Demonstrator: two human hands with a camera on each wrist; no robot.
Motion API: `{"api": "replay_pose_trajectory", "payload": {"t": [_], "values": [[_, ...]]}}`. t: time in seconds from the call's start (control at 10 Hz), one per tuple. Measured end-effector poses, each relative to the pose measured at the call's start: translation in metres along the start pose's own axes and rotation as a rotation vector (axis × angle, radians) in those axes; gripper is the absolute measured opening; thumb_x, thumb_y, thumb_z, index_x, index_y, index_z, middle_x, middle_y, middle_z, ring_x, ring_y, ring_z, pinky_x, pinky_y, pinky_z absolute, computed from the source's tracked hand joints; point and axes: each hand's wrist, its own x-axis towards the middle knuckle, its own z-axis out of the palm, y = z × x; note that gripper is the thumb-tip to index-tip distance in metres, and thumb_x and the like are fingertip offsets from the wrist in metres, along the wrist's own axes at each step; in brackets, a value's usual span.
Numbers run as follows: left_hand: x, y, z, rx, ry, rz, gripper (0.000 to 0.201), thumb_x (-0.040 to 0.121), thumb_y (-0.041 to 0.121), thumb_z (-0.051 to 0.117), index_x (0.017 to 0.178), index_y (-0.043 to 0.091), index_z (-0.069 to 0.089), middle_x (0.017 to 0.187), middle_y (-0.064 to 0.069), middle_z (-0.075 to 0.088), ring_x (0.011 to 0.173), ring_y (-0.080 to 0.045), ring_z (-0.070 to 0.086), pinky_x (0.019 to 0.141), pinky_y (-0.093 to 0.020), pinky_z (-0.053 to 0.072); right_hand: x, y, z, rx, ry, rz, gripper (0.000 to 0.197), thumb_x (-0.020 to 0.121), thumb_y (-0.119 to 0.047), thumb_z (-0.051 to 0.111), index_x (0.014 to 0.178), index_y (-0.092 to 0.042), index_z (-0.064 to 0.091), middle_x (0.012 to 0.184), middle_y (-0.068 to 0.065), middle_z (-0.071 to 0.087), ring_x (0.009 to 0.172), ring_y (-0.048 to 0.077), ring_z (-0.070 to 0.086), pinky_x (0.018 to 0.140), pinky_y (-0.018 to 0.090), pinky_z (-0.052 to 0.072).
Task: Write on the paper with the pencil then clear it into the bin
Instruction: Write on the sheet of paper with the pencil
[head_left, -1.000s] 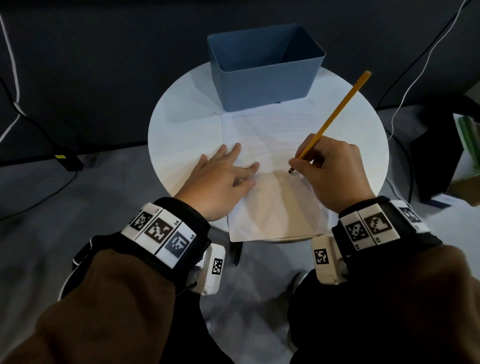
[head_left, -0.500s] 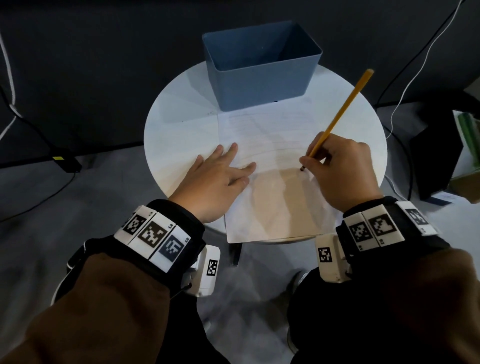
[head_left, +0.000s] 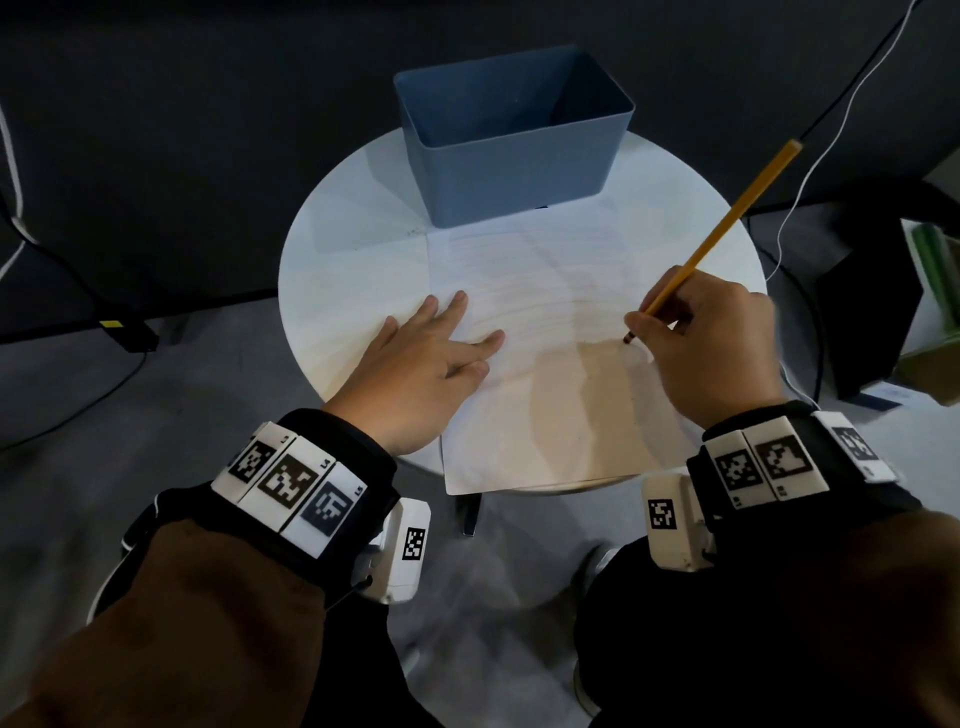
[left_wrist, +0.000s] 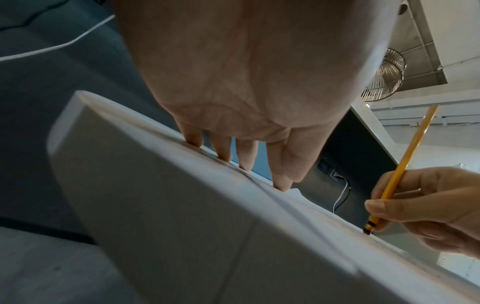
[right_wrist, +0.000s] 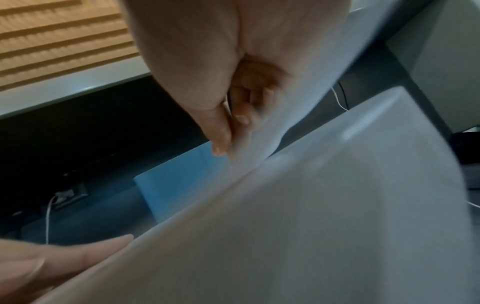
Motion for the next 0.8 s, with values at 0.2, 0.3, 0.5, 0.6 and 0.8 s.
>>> {"api": "replay_pose_trajectory", "payload": {"t": [0.2,0.3,0.5,0.6,0.8], "values": [[0.000,0.000,0.001,-0.012,0.006,0.009,0.041,0.107,0.040,0.034,0.145,0.053,0.034,0.165,0.016,-0.004,0.152,-0.007,-0.011,0.121,-0.036,-0.010,-0.004,-0.012,0.011,0.083,-0.052,-0.080,0.012,0.088,-0.019,0.078,0.080,-0.019,0.069,0.071,-0.017,0.065,0.068,-0.001,0.062,0.067,0.010,0.048],[-0.001,-0.001,0.001,-0.016,0.005,0.010,0.040,0.106,0.040,0.034,0.145,0.054,0.034,0.165,0.016,-0.004,0.152,-0.007,-0.011,0.121,-0.037,-0.010,-0.003,-0.006,0.010,0.044,-0.056,-0.065,0.016,0.089,-0.019,0.077,0.078,-0.022,0.066,0.067,-0.018,0.062,0.064,-0.002,0.060,0.065,0.008,0.042],[0.000,-0.001,0.001,-0.005,0.006,0.010,0.041,0.107,0.040,0.033,0.145,0.054,0.034,0.165,0.015,-0.004,0.152,-0.008,-0.011,0.122,-0.038,-0.009,0.002,0.005,-0.005,0.042,0.046,0.020,0.013,0.090,-0.021,0.076,0.081,-0.021,0.067,0.074,-0.016,0.064,0.069,0.001,0.061,0.069,0.015,0.048],[0.000,-0.001,0.001,-0.004,0.003,0.010,0.041,0.107,0.040,0.033,0.145,0.054,0.033,0.165,0.015,-0.004,0.152,-0.008,-0.011,0.122,-0.038,-0.009,0.002,0.001,0.000,0.039,0.038,0.008,0.012,0.091,-0.022,0.076,0.082,-0.022,0.067,0.073,-0.018,0.064,0.068,-0.001,0.061,0.068,0.009,0.045],[0.000,-0.001,0.000,-0.011,-0.001,0.007,0.040,0.107,0.041,0.033,0.144,0.055,0.034,0.165,0.016,-0.004,0.152,-0.008,-0.011,0.122,-0.039,-0.009,0.001,0.006,0.002,-0.008,0.012,0.017,0.012,0.090,-0.021,0.075,0.082,-0.021,0.067,0.073,-0.016,0.062,0.068,-0.001,0.060,0.063,0.004,0.039]]}}
